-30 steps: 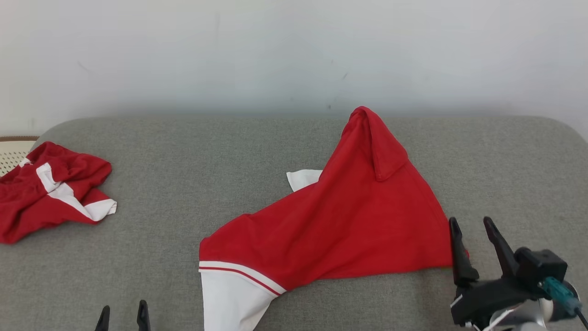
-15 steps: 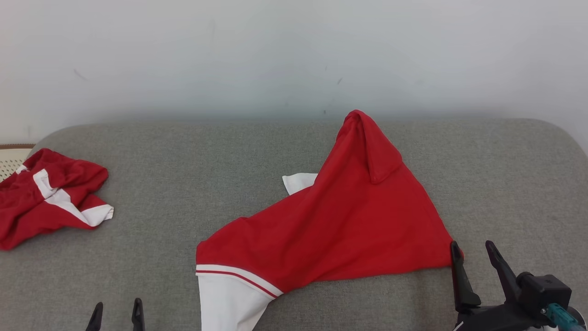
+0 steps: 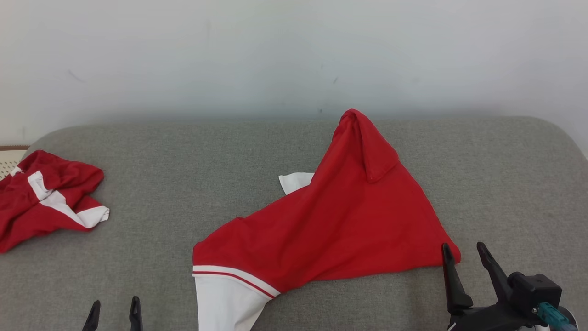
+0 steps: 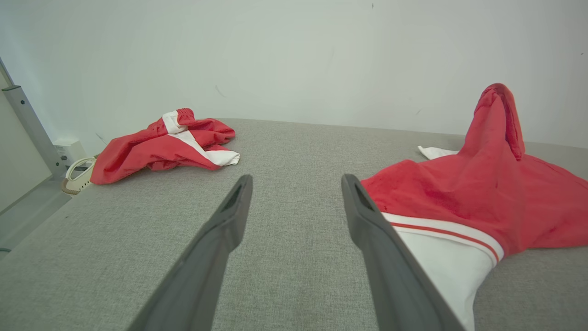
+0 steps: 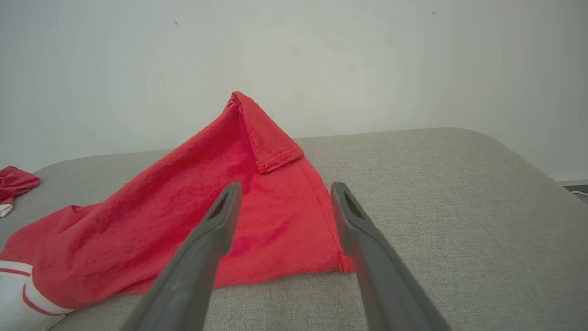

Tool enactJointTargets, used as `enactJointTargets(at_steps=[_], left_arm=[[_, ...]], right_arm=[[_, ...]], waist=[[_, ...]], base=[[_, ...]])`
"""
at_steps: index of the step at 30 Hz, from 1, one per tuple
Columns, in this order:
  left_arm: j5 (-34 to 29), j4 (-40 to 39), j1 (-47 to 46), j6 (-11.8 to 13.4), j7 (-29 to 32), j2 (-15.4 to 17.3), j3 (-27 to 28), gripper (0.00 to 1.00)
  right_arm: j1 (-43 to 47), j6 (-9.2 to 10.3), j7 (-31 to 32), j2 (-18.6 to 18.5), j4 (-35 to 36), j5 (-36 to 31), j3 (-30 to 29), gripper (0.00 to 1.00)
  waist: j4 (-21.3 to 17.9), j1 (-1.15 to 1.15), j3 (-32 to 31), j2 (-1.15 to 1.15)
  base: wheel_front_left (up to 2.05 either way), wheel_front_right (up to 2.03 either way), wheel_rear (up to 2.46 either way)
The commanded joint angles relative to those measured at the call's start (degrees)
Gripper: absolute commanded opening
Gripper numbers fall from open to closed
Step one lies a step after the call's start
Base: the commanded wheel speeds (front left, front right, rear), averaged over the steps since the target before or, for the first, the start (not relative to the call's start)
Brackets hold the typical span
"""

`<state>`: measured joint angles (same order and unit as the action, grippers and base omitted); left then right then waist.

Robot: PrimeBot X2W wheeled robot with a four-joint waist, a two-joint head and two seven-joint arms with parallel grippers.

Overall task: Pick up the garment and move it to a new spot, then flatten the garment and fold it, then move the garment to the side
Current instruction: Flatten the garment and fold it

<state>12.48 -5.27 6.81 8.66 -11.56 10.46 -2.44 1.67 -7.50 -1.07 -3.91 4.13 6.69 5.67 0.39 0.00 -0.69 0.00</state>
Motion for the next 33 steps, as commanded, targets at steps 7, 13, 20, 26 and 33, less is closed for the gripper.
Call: enactJointTargets(at_steps=[7, 13, 20, 26, 33], left_arm=[[0.9, 0.2, 0.4, 0.2, -0.1, 0.6, 0.1, 1.00], [1.0, 0.3, 0.4, 0.4, -0.2, 0.6, -0.2, 1.00], [0.9, 0.3, 0.4, 0.4, 0.0, 0.9, -0.6, 1.00], [1.1, 0.2, 0.4, 0.5, 0.1, 1.1, -0.8, 1.00], [1.3, -0.1, 0.5, 0.7, 0.2, 1.4, -1.0, 1.00]], right_arm=[[-0.3, 0.02, -0.4, 0.2, -0.5, 0.1, -0.1, 1.00], [-0.3, 0.02, -0.4, 0.3, -0.8, 0.0, -0.3, 1.00], [0.0, 0.02, -0.5, 0.3, -0.7, -0.1, -0.5, 1.00], [0.3, 0.02, -0.6, 0.3, -1.0, 0.1, -0.6, 1.00], [0.1, 0.02, -0.9, 0.4, -1.3, 0.2, -0.6, 1.00]], waist=[[-0.2, 0.00, 0.1, 0.00], [-0.3, 0.00, 0.1, 0.00], [-0.1, 0.00, 0.1, 0.00], [0.1, 0.00, 0.1, 0.00], [0.0, 0.00, 0.1, 0.00]], base=[[0.00, 0.00, 0.00], [0.00, 0.00, 0.00], [0.00, 0.00, 0.00], [0.00, 0.00, 0.00], [0.00, 0.00, 0.00]])
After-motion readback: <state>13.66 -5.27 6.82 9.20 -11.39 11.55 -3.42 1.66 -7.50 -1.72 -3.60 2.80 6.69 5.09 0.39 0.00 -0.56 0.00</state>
